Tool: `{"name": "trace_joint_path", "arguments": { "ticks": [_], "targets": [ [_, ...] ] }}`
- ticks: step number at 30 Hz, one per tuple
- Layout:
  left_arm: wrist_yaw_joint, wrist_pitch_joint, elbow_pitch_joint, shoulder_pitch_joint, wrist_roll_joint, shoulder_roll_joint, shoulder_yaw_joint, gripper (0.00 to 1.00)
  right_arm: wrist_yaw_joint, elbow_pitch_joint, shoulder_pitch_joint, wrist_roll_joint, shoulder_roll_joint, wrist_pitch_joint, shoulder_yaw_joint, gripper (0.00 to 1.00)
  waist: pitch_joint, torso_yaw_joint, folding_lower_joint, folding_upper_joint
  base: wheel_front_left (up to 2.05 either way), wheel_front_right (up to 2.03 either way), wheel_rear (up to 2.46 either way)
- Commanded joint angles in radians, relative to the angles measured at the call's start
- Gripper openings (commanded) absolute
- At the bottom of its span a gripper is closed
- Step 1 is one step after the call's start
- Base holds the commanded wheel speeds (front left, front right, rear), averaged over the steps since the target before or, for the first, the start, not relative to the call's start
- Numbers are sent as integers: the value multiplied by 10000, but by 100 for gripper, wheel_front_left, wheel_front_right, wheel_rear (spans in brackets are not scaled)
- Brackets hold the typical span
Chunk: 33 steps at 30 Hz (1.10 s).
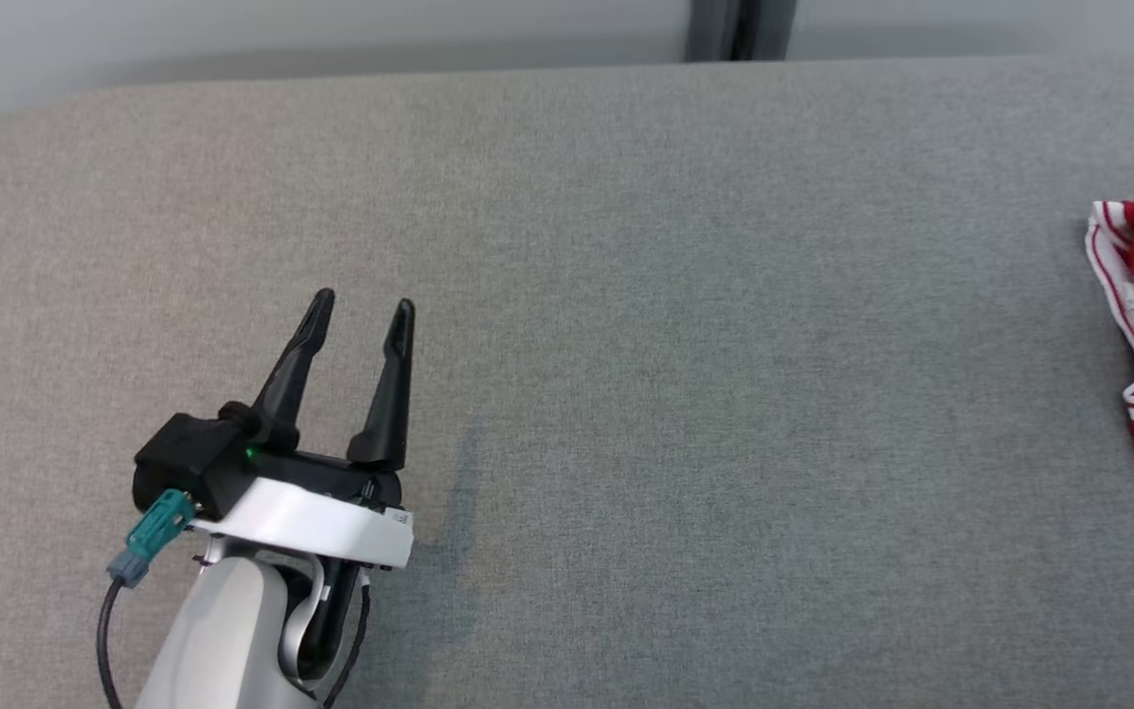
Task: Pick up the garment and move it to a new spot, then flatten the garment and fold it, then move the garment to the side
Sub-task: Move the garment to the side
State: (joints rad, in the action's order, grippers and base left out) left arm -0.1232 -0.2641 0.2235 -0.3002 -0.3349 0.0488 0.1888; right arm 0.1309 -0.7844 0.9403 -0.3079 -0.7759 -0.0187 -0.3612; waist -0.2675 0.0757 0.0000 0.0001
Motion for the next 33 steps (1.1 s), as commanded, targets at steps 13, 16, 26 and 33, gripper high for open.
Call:
{"name": "trace_joint_path", "arguments": {
  "ticks": [13,16,26,33],
  "targets": [
    [117,9,-746,1229,-96,43,-1166,100,-3,3383,-2935,-171,3422,-2463,2271,100,1852,-519,0,-1,0,0,0],
    [98,9,-827,1447,-29,45,-1256,100,-3,4610,-3947,247,4184,-2471,2841,100,2046,-486,0,-1,0,0,0],
    [138,10,-735,2235,246,36,-1191,100,-3,6709,-7150,1878,6010,-2469,3786,100,2422,-185,0,-1,0,0,0],
    [366,10,-630,2519,85,39,-1109,100,-3,6604,-8086,2422,6654,-2470,3910,100,2494,-104,0,-1,0,0,0]
  ]
}}
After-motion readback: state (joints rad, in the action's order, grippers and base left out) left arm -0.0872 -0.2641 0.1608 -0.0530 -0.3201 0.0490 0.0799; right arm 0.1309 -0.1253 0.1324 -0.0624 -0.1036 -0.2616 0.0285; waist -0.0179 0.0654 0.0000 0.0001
